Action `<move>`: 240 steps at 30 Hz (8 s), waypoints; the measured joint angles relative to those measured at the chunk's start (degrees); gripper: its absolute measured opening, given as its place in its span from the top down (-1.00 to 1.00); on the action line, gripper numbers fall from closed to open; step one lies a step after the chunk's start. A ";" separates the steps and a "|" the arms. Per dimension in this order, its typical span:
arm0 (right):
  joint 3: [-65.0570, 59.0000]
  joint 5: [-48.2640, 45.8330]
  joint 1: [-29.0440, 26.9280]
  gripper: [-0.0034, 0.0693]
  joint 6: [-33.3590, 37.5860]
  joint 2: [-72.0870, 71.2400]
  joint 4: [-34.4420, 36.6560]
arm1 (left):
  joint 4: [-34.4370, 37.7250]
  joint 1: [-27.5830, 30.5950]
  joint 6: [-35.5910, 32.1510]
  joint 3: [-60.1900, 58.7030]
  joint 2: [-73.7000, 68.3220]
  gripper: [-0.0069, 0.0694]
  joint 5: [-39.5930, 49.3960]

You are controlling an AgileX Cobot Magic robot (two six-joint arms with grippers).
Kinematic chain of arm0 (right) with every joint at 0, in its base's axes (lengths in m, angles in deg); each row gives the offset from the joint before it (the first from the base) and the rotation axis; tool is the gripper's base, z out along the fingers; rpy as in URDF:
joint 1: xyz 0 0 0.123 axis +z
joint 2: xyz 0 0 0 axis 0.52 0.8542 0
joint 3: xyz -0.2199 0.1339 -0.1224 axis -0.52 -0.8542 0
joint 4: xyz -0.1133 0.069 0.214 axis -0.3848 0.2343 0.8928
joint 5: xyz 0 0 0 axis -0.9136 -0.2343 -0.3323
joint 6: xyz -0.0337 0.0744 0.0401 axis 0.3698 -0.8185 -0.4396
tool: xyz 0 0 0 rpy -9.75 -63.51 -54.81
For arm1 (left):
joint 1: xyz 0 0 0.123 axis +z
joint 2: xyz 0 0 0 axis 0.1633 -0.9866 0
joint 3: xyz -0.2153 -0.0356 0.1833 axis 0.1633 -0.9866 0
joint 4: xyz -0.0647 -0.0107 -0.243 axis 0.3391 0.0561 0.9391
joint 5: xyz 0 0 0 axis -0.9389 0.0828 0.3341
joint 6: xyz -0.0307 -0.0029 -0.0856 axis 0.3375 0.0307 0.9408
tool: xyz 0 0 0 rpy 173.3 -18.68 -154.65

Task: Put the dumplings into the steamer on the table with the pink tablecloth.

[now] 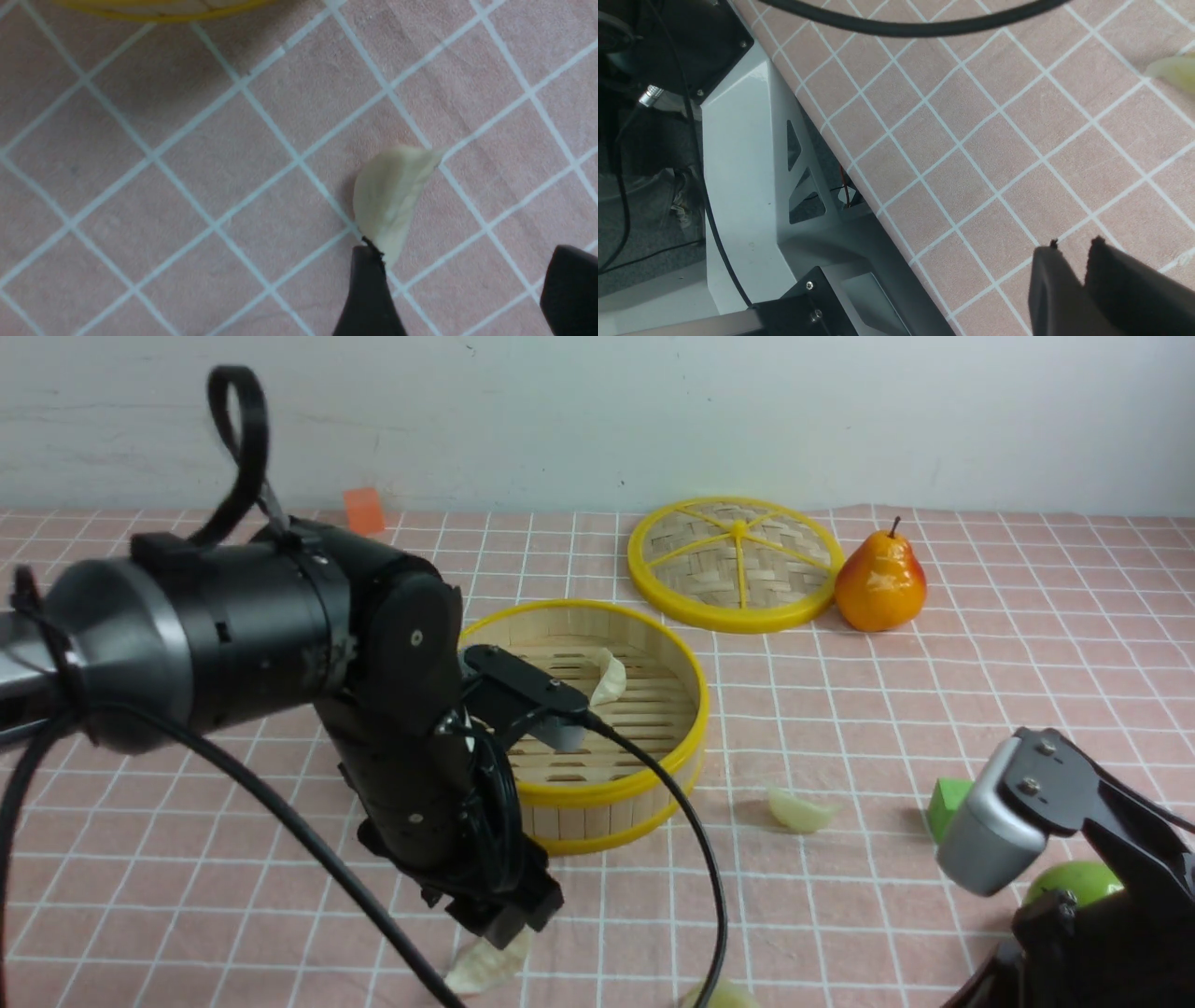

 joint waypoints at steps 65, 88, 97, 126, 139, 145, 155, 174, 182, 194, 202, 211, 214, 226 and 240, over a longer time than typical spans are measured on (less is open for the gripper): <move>10.74 -5.85 0.00 0.48 -4.78 1.78 -15.72 | -2.42 10.38 19.71 52.84 -31.56 -0.29 9.60; 29.17 -4.64 12.53 0.00 -8.27 36.48 -29.68 | -2.25 10.38 19.66 39.20 12.38 0.86 17.90; 29.28 4.80 12.76 -0.90 -8.39 45.79 -33.70 | 3.79 10.38 17.66 18.99 26.37 0.86 17.79; 61.22 -4.35 14.10 0.32 -18.21 54.79 -37.69 | 3.60 10.38 16.59 -2.05 52.53 0.86 17.95; 85.62 -2.87 12.00 0.32 -31.51 75.35 -39.81 | 3.54 10.38 16.59 -6.56 52.53 0.86 17.95; 86.98 -0.37 11.27 0.05 -33.20 78.00 -40.34 | 2.51 10.38 16.59 -6.56 52.53 0.86 17.89; 87.09 -9.41 10.70 -0.43 -30.80 72.27 -39.50 | 2.10 10.38 16.59 -6.56 52.53 0.86 17.83; 57.26 -12.18 0.38 -0.44 -12.63 48.12 -40.38 | 2.29 10.38 15.63 -6.56 52.53 0.85 17.78; 50.43 -4.47 0.31 -0.44 -10.56 56.12 -41.28 | 2.29 10.38 15.44 -6.56 52.53 0.85 17.53; 50.31 2.06 0.31 -0.37 -10.52 62.05 -47.43 | 2.29 10.38 15.44 -6.56 52.53 0.85 17.59; 53.66 -0.85 0.37 0.24 -10.63 62.70 -49.19 | 2.29 10.38 14.59 -6.56 52.53 0.83 17.59; 74.69 -10.93 3.96 0.24 -16.03 62.81 -46.25 | 2.29 10.38 14.19 -6.56 52.53 0.82 17.53; 78.57 -10.78 5.59 0.24 -18.08 62.81 -41.45 | 2.29 10.38 14.19 -6.56 52.53 0.81 17.25; 79.56 -2.45 6.57 0.24 -20.79 71.76 -36.84 | 2.29 10.38 13.93 -6.56 52.53 0.79 17.19; 81.09 -8.15 6.57 -0.17 -26.24 70.44 -40.38 | 2.00 10.38 12.48 -21.21 70.99 0.77 8.97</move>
